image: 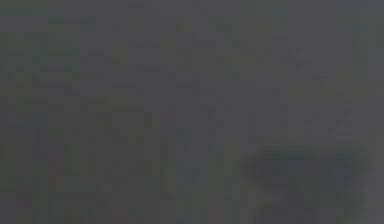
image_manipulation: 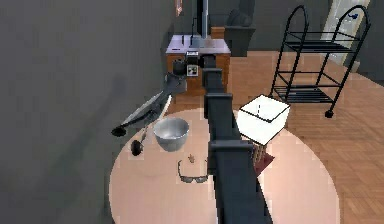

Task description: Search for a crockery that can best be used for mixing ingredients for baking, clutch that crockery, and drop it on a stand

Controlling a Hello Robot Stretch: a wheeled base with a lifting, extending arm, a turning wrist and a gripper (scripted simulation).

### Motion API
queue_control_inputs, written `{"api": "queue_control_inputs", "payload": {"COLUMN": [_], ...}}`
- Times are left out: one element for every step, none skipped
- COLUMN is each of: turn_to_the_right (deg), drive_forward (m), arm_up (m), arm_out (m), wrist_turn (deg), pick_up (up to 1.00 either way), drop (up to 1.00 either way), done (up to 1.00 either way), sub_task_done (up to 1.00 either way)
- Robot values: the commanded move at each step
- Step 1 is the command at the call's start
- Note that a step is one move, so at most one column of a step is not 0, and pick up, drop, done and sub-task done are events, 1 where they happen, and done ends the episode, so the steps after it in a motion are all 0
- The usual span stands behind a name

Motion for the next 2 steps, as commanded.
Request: {"api": "queue_control_inputs", "payload": {"turn_to_the_right": [0.0,0.0], "drive_forward": [0.0,0.0], "arm_up": [0.0,0.0], "arm_out": [0.0,0.0], "wrist_turn": [45.0,45.0], "pick_up": [0.0,0.0], "drop": [0.0,0.0], "done": [0.0,0.0], "sub_task_done": [0.0,0.0]}}
